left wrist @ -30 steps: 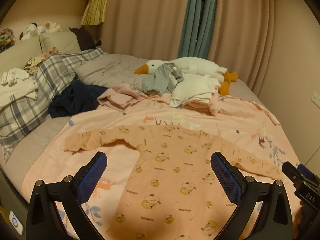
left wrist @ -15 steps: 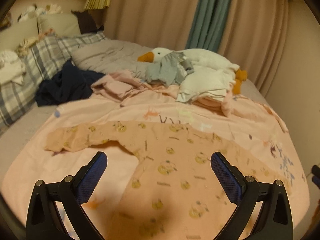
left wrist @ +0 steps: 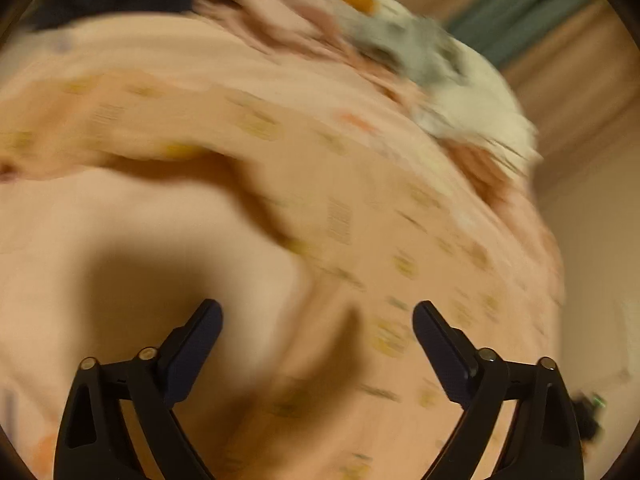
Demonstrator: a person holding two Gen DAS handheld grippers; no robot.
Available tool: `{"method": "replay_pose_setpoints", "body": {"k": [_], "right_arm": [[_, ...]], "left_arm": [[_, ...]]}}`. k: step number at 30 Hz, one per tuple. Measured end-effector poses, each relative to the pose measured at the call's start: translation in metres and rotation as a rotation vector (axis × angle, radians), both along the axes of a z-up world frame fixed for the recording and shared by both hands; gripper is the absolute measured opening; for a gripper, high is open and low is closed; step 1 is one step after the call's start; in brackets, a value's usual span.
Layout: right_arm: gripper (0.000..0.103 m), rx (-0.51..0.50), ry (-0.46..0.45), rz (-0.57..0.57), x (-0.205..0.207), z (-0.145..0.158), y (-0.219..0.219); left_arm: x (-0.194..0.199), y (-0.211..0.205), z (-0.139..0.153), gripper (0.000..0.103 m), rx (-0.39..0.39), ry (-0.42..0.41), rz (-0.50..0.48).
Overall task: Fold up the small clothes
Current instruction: 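Grasp the onesie sleeve cuff with the right tool while the left tool pins the body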
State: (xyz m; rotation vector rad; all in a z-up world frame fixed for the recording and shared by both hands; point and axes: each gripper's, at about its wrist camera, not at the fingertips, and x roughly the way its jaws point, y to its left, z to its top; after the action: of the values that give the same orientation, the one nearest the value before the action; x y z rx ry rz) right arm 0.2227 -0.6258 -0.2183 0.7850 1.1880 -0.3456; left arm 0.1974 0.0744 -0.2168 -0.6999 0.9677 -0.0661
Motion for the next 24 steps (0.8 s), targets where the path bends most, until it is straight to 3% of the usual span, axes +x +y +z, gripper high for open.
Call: {"method": "replay_pose_setpoints", "body": {"k": [1, 2, 6, 9, 10, 12, 16, 21, 23, 24], "right_arm": [[0.096, 0.001, 0.007, -0.023, -0.004, -0.002, -0.004], [0.096, 0.001, 0.012, -0.043, -0.009, -0.004, -0.008], [0.096, 0.021, -0.008, -0.056, -0.021, -0.002, -0.012], [0.093, 0.055, -0.031, -0.066, -0.026, -0.008, -0.019], [0.092, 0.059, -0.044, -0.071, -0.030, -0.008, -0.021], [0.089, 0.061, -0.065, -0.069, -0.036, -0.008, -0.021], [0.083, 0.076, -0.102, -0.079, -0.044, -0.007, -0.022], [0.078, 0.102, -0.186, -0.116, -0.052, -0.013, -0.028], [0.073, 0.114, -0.220, -0.139, -0.051, -0.020, -0.030], [0.065, 0.115, -0.232, -0.157, -0.051, -0.021, -0.032]], "left_arm": [[0.003, -0.008, -0.004, 0.092, -0.044, 0.025, -0.058], [0.005, -0.019, -0.006, 0.092, -0.021, 0.051, -0.091], [0.002, -0.044, -0.001, 0.083, 0.184, 0.045, -0.157], [-0.001, -0.052, -0.001, 0.051, 0.344, 0.093, -0.142], [-0.002, -0.053, -0.001, 0.050, 0.366, 0.097, -0.153], [-0.005, -0.048, -0.001, 0.046, 0.364, 0.112, -0.160], [-0.016, -0.042, 0.002, 0.025, 0.333, 0.143, -0.120], [-0.013, -0.049, 0.000, 0.022, 0.387, 0.149, -0.136], [-0.012, -0.048, 0.000, 0.019, 0.399, 0.160, -0.123], [-0.013, -0.047, 0.001, 0.017, 0.396, 0.161, -0.116]]}}
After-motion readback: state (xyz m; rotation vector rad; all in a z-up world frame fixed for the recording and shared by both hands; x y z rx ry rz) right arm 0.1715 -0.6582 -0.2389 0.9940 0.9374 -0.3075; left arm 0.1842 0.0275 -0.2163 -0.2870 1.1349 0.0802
